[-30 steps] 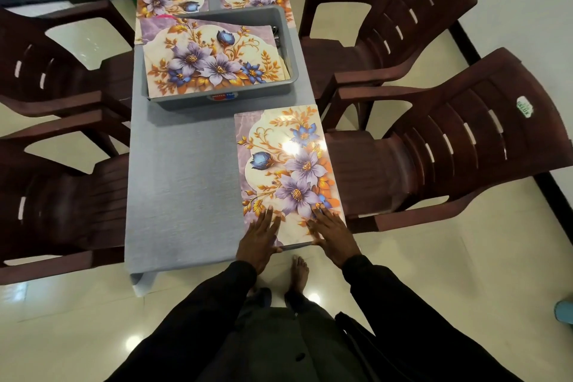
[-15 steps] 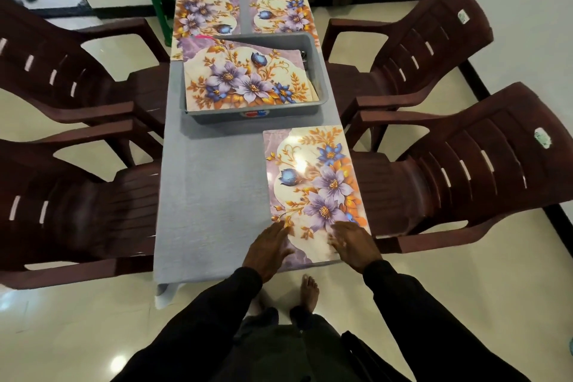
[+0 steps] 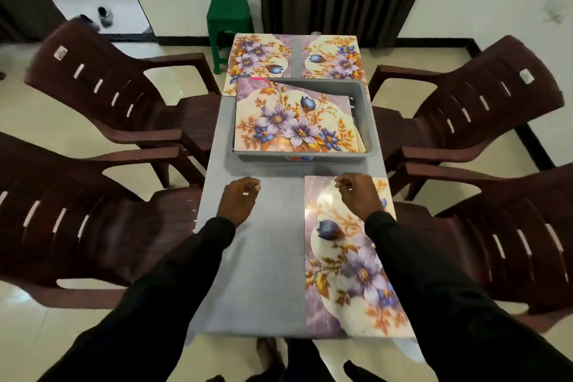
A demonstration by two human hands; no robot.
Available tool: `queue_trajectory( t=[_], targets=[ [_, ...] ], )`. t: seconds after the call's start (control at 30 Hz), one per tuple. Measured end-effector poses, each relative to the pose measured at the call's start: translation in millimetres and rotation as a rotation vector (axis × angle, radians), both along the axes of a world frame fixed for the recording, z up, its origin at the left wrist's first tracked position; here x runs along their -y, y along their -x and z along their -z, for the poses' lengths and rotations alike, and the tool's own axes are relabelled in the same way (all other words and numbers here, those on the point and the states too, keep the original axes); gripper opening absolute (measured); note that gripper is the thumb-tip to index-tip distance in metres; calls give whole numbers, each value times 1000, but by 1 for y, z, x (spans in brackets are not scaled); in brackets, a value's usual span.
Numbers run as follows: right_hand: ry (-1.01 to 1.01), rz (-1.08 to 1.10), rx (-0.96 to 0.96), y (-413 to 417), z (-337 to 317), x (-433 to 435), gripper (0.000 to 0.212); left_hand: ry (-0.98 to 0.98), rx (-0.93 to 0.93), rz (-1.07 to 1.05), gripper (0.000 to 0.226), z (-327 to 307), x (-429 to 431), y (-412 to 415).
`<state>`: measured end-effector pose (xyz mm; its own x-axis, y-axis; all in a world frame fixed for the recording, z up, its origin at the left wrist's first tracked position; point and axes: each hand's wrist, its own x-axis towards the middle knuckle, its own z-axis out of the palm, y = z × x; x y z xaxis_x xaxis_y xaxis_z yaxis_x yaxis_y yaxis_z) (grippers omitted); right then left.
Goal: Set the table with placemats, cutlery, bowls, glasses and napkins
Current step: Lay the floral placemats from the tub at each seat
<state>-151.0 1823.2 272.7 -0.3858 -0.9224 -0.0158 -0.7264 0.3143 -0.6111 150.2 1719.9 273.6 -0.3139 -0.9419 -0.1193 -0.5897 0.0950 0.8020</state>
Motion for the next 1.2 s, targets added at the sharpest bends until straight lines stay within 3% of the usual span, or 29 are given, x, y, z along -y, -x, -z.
queue_trajectory(
  t=[0.5, 0.8, 1.2],
  targets=[
    [-6, 97, 163, 88, 20, 176, 16, -149, -6, -329, 26, 6, 190, 72],
    [-149, 116, 123, 115, 56, 211, 25, -132, 76, -398, 22, 23, 233, 87],
    [-166, 183, 146, 128, 65, 232, 17, -191, -18, -549, 31, 18, 259, 74]
  ],
)
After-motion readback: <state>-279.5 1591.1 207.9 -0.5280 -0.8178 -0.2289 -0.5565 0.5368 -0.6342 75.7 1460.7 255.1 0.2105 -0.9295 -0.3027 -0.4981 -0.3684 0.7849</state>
